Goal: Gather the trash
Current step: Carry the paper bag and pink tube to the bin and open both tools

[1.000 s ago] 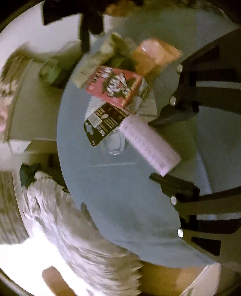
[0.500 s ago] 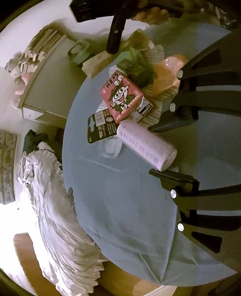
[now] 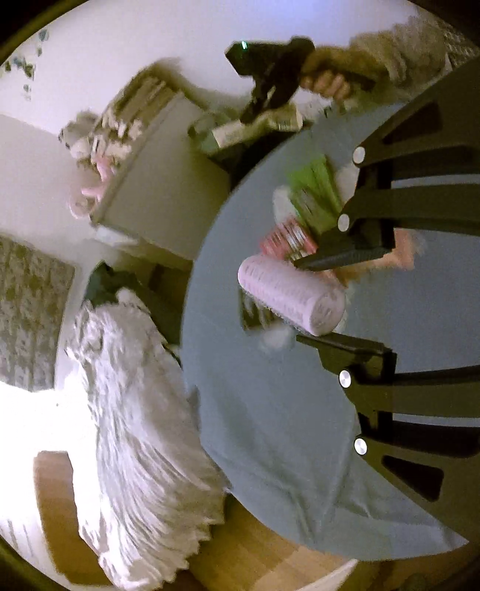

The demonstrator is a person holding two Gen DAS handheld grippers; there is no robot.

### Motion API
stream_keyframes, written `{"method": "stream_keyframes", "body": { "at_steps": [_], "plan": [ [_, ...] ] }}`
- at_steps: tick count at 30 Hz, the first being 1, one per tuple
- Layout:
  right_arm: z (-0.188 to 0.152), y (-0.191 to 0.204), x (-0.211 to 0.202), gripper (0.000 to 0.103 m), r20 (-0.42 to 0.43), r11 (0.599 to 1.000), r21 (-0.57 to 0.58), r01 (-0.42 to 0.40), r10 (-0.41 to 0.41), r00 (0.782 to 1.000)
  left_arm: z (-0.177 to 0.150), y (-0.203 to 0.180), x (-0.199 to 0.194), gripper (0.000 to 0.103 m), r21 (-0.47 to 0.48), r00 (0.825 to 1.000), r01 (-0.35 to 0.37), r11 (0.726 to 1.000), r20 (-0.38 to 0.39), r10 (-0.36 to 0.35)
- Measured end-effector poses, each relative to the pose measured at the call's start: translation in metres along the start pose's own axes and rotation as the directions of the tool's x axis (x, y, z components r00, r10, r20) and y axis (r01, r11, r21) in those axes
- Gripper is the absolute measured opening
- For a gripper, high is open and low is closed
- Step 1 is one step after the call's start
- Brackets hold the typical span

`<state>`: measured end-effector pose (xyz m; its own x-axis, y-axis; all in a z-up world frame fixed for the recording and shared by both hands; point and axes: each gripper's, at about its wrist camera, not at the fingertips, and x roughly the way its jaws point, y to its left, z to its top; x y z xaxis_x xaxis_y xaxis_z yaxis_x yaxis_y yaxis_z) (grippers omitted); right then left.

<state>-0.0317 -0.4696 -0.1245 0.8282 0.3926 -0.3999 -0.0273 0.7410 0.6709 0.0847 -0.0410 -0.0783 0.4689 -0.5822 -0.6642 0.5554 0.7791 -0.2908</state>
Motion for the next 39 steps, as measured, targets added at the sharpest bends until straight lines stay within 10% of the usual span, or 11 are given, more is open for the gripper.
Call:
{"method": "stream_keyframes", "body": {
  "at_steps": [8,16,26,39],
  "plan": [
    [0.046,-0.060,-0.051,0.041,0.219,0.991,0.078,0.106,-0.121,0.968,0.064,-0.108,0.048,0.033,0.089,0.970,0.221,0.971,0.082,-0.228],
    [0.067,-0.122,-0.078,0.041,0.298,0.964,0.156,0.217,-0.256,0.920,0.100,-0.214,0.142,0.033,0.150,0.926,0.375,0.915,-0.015,-0.377],
    [0.067,-0.136,-0.056,0.041,0.259,0.902,0.072,0.425,-0.428,0.866,0.097,-0.260,0.228,0.033,0.165,0.935,0.348,0.923,-0.128,-0.330],
    [0.061,-0.159,-0.048,0.041,0.201,0.881,0.126,0.456,-0.473,0.858,0.085,-0.266,0.271,0.033,0.158,0.937,0.319,0.934,-0.201,-0.286]
  ]
}}
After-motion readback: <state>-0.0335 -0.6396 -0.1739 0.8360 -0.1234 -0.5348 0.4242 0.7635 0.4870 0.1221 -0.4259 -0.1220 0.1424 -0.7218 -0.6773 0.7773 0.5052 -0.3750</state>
